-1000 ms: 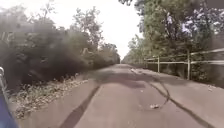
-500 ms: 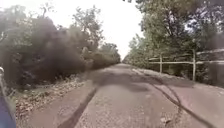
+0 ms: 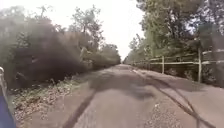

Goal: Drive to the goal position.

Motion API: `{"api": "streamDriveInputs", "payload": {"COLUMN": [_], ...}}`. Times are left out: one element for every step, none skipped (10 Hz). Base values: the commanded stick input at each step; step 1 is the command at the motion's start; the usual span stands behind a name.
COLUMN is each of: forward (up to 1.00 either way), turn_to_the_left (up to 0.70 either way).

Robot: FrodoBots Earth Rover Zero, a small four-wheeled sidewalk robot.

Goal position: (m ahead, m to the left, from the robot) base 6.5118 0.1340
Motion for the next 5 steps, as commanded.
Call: {"api": "streamDriveInputs", "payload": {"forward": [0.70,0.70,0.70,0.70,0.70], "turn_to_the_left": [-0.20,0.00,0.00,0.00,0.00]}}
